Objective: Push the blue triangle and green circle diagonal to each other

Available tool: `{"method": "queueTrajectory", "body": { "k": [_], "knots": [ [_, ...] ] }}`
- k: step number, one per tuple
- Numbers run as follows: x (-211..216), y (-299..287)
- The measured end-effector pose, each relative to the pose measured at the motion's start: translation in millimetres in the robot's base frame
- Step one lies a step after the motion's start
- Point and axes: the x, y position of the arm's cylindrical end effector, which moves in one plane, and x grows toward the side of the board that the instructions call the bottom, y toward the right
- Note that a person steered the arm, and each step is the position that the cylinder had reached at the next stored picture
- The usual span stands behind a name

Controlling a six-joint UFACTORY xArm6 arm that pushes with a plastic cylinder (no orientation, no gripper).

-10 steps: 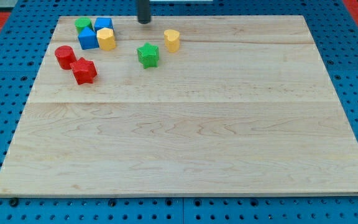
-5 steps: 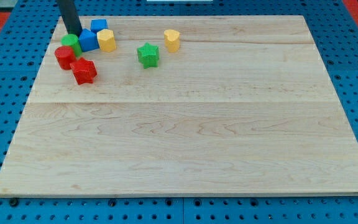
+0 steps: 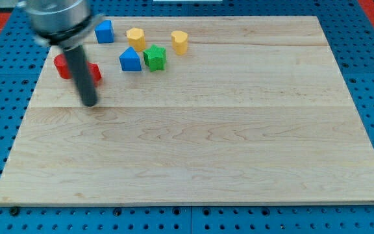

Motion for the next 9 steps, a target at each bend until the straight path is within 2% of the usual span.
{"method": "queueTrajectory", "body": {
  "k": [1,2,3,5,6,7,8,9],
  "knots": [
    [-27,-87],
    [-79,-54],
    [-101,-23],
    [-140,-90],
    [-147,-1],
    [-147,46],
    [-171,-70],
    [-236,-28]
  ]
}}
